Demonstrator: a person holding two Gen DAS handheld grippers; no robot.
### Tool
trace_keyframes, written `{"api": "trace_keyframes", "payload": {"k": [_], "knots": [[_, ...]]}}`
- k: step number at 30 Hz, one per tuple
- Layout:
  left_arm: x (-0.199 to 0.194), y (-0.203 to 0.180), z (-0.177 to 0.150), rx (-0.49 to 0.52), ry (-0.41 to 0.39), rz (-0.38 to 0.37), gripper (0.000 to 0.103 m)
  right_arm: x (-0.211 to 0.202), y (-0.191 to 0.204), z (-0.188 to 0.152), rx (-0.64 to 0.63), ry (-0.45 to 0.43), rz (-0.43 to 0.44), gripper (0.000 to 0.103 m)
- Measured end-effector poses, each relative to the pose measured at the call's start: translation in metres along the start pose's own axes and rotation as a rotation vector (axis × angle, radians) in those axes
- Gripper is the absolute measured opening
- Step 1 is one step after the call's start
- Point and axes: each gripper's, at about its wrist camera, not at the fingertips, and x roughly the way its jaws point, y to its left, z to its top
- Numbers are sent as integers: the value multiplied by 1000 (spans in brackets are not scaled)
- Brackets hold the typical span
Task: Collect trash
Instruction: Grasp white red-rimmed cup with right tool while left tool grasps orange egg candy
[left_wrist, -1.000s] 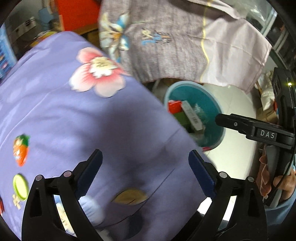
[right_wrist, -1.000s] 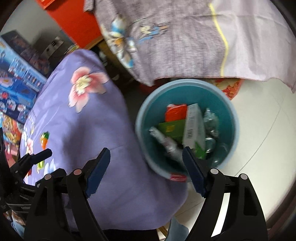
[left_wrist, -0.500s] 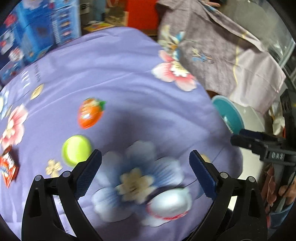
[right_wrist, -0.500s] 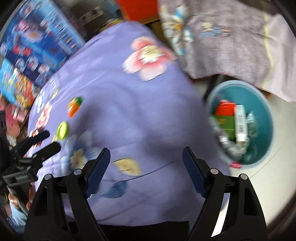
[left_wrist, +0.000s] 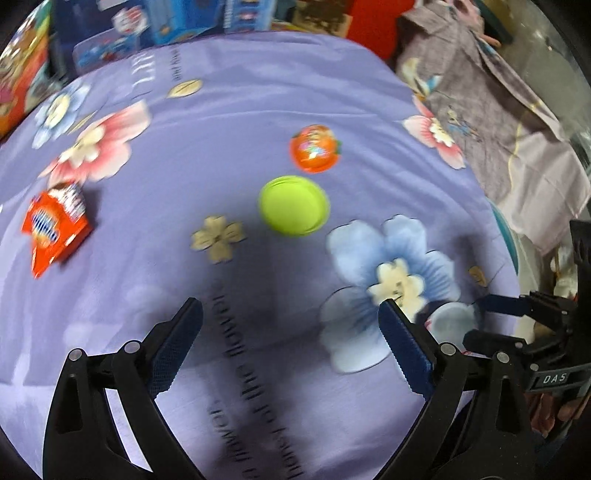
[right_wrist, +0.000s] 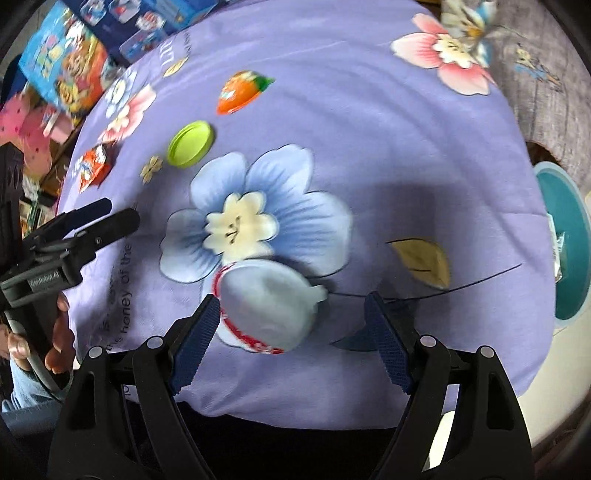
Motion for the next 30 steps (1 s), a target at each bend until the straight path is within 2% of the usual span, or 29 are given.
{"api": "trace_keyframes", "payload": {"k": [6,12,13,14,15,23,30], "knots": [[-5,22,-10,-54,-9,-15,96,14,20,0,-49,13,-23,76],[-5,28,-13,-67,-10,-27,96,24,36,2,-104,-2,-60,76],[-5,28,-14,-68,-9,-27,96,26,38,2,-109,0,-68,76],[-4,28,-15,-68,-6,-28,96,27,39,2,-114,0,-76,70],[-3,28,-14,-68,-3,-30,96,28,39,2,-115,3,-81,70],[4,22,-8,-60,12,-37,96,16,23,14,-71,-54,-83,69],[15,10,25,-35,2,-33,96,3,-2,43,-23,-99,-89,70]]}}
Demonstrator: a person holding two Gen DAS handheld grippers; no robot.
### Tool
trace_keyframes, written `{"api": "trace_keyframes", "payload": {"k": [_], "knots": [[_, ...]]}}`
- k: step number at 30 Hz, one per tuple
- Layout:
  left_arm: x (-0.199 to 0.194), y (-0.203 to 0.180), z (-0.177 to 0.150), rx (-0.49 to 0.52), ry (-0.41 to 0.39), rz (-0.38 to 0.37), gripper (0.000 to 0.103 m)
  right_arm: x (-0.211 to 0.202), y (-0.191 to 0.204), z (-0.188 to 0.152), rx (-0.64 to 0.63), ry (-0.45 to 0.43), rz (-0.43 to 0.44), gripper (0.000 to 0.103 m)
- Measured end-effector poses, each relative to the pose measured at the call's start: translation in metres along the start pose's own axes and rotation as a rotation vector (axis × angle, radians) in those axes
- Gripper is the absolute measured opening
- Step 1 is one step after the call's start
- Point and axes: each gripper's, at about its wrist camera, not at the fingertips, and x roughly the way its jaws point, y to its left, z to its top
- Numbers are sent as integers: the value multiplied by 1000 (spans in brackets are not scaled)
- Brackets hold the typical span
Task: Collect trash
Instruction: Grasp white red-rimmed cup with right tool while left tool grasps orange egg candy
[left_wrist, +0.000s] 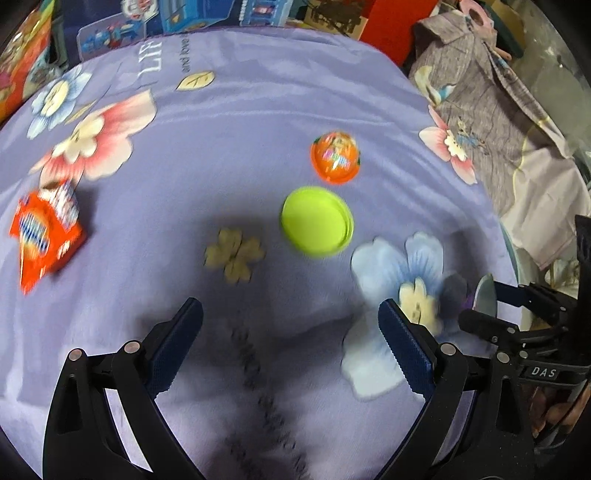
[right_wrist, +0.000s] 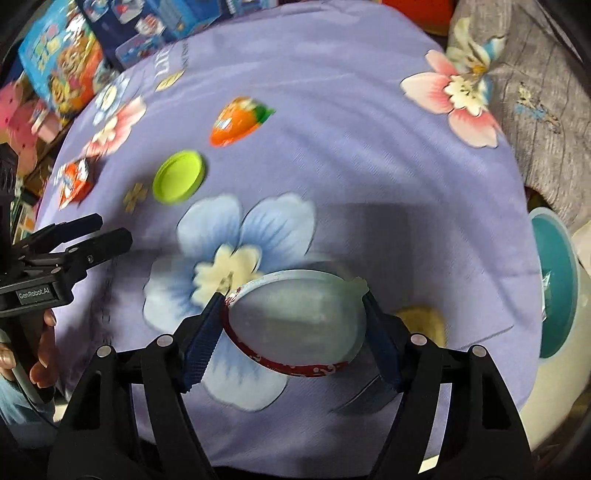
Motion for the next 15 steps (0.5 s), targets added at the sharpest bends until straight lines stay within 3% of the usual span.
{"api": "trace_keyframes", "payload": {"k": [15], "knots": [[57,-47,94,100,4,57,96,13,-60,63,100,-29,5,70]]}}
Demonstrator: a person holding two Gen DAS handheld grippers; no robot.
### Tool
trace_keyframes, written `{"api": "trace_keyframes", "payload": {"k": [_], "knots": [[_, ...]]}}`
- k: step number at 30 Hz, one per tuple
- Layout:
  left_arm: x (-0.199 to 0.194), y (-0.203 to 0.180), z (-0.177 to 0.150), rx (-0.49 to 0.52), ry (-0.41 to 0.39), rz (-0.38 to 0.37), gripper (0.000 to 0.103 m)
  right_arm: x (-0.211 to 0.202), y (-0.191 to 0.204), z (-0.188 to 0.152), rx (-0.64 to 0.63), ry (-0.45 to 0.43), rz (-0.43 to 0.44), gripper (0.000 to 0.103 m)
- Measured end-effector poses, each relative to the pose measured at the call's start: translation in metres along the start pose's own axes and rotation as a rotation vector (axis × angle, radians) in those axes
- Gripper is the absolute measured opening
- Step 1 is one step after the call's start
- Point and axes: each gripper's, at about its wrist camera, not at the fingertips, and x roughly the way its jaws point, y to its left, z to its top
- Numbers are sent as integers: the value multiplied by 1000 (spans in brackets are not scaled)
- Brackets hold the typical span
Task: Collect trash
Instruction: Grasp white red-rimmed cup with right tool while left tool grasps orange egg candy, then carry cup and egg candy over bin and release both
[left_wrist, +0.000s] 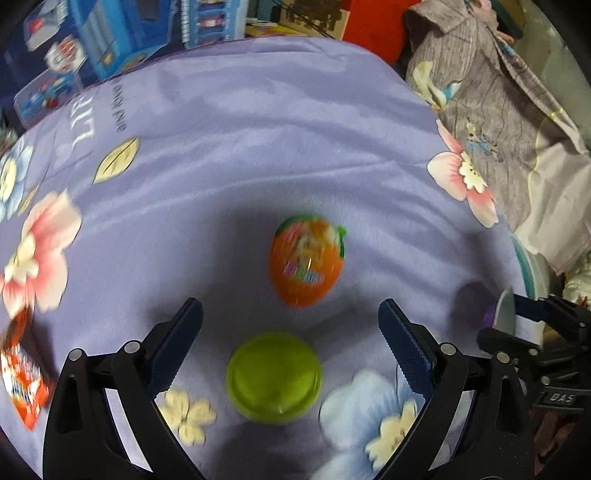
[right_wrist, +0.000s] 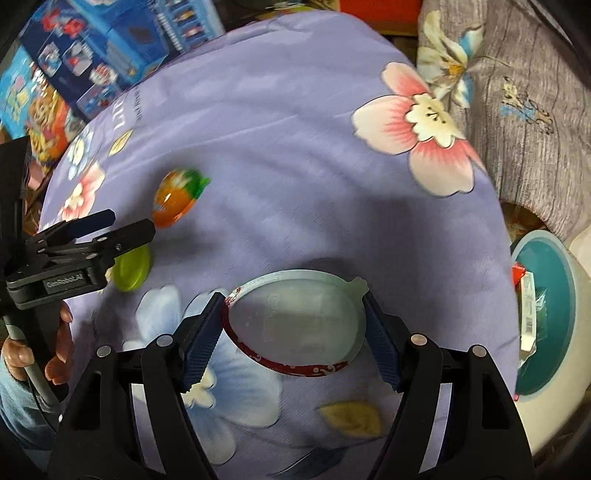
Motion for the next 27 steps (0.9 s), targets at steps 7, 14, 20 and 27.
{"api": "trace_keyframes", "payload": {"k": [7,14,20,27], "knots": [[24,-16,19,48,17,20,87,4,-15,11,12,-10,10,70],[38,-31,17,120,14,90,57,4,-24,12,30,-20,26,70],[32,-33,16,107,8,83,56,-1,-32,10,47,-34,33,70],[2,-42,12,103,-43,53,56,-17,-46,4,76,-76,35,70]]}}
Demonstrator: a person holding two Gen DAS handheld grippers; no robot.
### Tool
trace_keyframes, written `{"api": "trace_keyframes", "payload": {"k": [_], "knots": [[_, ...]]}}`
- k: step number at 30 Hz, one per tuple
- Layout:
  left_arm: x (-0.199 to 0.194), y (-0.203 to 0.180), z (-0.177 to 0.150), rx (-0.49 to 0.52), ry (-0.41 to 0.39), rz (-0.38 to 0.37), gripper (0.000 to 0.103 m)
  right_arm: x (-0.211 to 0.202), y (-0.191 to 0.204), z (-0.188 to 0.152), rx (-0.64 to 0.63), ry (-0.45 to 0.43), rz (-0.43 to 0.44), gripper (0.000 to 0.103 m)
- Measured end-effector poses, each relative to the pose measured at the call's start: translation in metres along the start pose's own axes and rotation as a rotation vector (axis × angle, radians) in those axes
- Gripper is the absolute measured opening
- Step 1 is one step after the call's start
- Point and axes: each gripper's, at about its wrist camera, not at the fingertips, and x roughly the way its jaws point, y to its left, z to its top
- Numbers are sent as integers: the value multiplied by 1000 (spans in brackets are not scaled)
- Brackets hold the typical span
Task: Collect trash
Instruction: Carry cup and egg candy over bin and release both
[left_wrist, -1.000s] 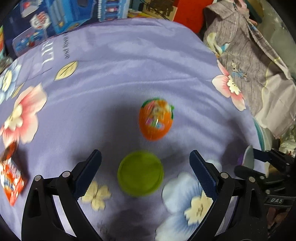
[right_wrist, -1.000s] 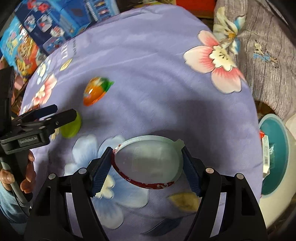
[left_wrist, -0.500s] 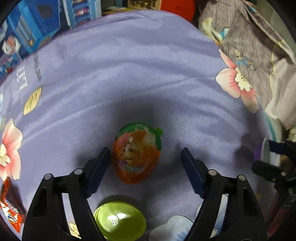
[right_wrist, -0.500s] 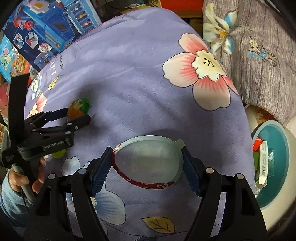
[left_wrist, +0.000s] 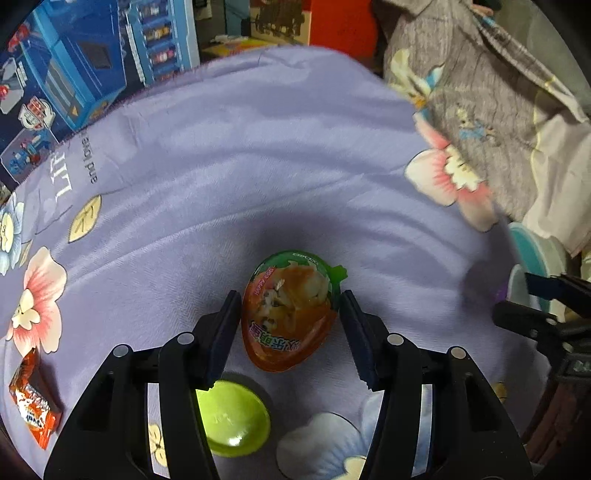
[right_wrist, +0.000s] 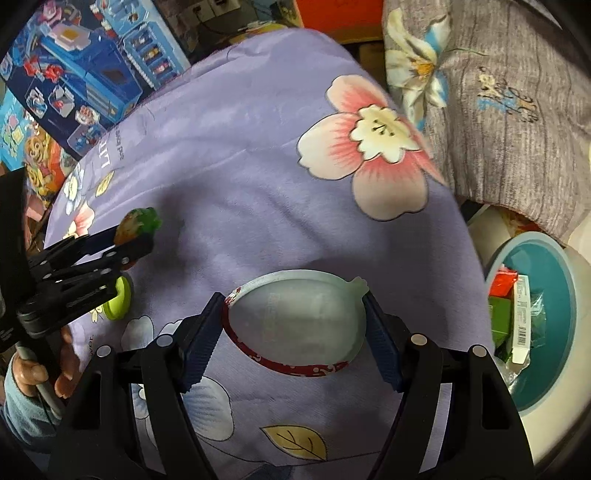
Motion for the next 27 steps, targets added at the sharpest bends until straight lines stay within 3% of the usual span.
{"api": "trace_keyframes", "payload": {"k": [5,12,27], "knots": [[-20,-21,-3,35,-21,-45,56,-19,-20,-4,39,-43,-3,70],[-31,-77,5,107,-40,-109,56,-54,-58,-7,97,-121,-27,70],[-24,-220,10,319,-17,-206,56,-116,-188,-41,308,-238,-89,70]]}}
